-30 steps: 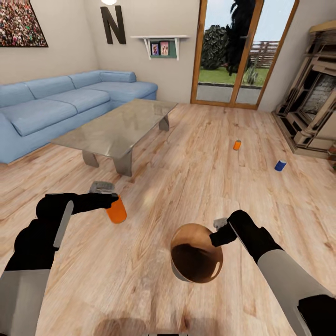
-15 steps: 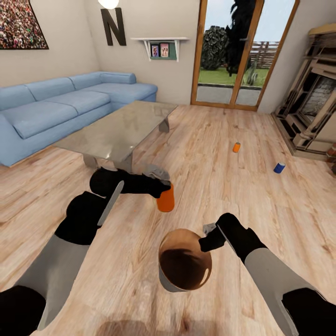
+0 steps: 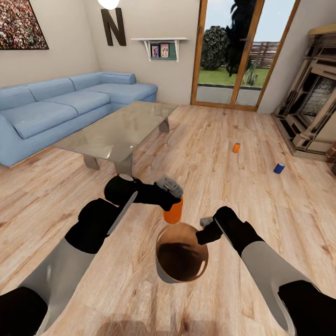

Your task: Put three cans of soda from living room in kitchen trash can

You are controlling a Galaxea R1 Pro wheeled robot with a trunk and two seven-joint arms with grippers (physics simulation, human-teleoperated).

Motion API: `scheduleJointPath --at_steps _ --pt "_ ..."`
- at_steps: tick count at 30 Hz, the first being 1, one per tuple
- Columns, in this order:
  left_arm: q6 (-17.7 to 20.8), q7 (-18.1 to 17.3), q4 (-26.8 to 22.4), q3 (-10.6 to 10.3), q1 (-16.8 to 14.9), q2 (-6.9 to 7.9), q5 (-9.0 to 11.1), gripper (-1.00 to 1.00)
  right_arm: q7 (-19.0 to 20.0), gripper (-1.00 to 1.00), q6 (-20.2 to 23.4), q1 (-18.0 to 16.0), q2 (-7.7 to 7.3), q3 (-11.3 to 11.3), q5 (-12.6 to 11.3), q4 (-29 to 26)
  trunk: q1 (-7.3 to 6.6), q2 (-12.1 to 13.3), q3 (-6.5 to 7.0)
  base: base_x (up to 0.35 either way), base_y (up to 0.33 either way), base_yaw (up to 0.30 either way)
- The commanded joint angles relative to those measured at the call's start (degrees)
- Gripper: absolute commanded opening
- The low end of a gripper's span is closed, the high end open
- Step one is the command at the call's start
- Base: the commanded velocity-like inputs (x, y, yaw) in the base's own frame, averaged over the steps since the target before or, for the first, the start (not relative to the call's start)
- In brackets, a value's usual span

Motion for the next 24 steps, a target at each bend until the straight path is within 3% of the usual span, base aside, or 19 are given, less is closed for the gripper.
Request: scheduleJointPath --at_steps 1,3,9,13,18,24 --pt "0.0 -0.06 0.02 -0.33 0.7 0.0 -0.07 -1.0 0.29 -1.0 0.45 -0.16 0.02 -0.08 -1.55 -0.01 0.0 0.0 0.0 0.0 0.0 0.0" --pt "0.0 0.0 0.12 -1.32 2.95 -0.17 -0.26 -1.0 0.27 -1.0 0.45 -0.71 0.08 -0.08 -1.56 0.0 0.0 0.0 0.0 0.0 0.0 0.0" --pt "-0.98 0.01 1.28 -2.5 5.18 -0.35 -0.35 -1.0 0.26 -1.0 0.45 -1.08 0.19 -0.08 -1.56 -0.04 0.0 0.0 0.0 0.0 0.0 0.0" --pt "-4.47 -0.04 3.25 -2.8 7.78 -0.36 -0.36 -1.0 0.26 -1.0 0.45 -1.18 0.49 -0.08 -1.51 -0.07 0.0 0.0 0.0 0.0 0.0 0.0" --pt "-7.57 -0.05 5.84 -2.87 8.7 -0.42 -0.37 -1.0 0.26 -1.0 0.45 -1.2 0.89 -0.08 -1.49 -0.07 0.0 0.0 0.0 0.0 0.0 0.0" --pt "-14.42 -0.04 13.22 -3.18 9.1 -0.71 -0.39 -1.0 0.26 -1.0 0.45 -1.21 1.34 0.0 -1.48 -0.07 0.0 0.0 0.0 0.0 0.0 0.0"
